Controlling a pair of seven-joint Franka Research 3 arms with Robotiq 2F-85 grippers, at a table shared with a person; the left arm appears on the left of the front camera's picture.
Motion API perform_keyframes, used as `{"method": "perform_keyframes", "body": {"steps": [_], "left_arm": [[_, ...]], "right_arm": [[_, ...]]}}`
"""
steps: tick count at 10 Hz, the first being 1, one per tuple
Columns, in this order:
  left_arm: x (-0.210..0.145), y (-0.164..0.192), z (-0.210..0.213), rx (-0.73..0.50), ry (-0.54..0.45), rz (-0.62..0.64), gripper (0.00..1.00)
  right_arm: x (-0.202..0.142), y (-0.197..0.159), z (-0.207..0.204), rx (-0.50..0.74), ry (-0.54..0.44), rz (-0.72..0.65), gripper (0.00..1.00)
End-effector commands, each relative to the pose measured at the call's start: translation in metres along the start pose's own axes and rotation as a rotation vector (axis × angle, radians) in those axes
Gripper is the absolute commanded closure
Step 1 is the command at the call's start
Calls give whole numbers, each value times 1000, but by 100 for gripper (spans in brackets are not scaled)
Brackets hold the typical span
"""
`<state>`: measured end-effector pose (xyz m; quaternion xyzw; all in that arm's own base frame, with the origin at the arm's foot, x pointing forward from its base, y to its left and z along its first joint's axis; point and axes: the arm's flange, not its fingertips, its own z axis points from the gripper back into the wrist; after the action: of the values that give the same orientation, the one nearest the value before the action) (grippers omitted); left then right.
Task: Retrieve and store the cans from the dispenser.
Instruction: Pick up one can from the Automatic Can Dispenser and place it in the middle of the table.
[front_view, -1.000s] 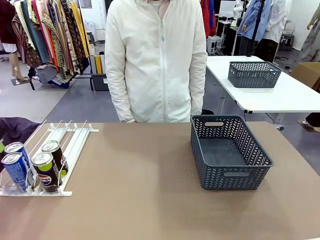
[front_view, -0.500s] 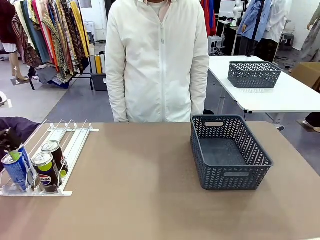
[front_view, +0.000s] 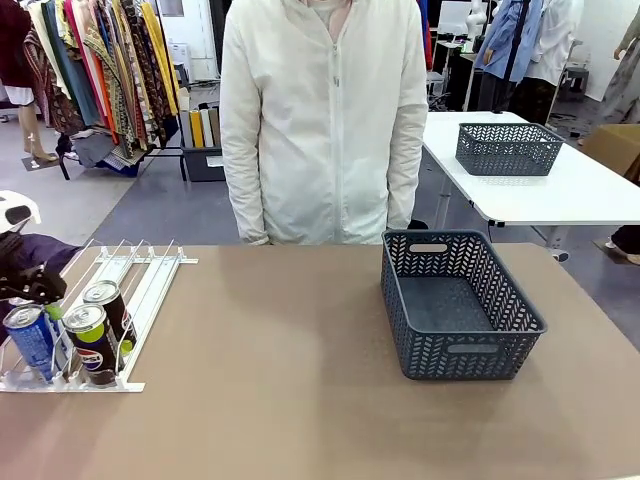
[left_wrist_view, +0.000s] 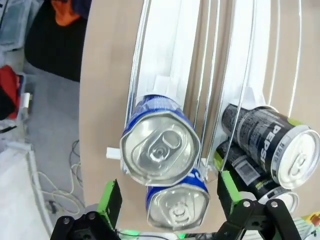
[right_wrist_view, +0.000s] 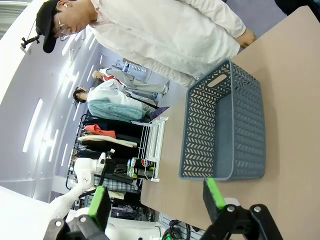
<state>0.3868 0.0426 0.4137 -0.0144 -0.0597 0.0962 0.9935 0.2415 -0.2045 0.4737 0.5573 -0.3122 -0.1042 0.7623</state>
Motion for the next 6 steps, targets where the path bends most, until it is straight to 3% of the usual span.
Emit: {"method": "perform_keyframes", "body": {"steps": [1, 3, 6], "left_arm": [[-7, -7, -7, 14, 9, 9, 0], [-7, -7, -8, 32, 53, 9, 0], [-9, -9, -10, 2, 39, 35, 0]], "right_arm": [[5, 2, 0, 22, -21, 25, 0], [5, 2, 0, 22, -21, 25, 0], [5, 2, 0, 22, -21, 25, 0]]}}
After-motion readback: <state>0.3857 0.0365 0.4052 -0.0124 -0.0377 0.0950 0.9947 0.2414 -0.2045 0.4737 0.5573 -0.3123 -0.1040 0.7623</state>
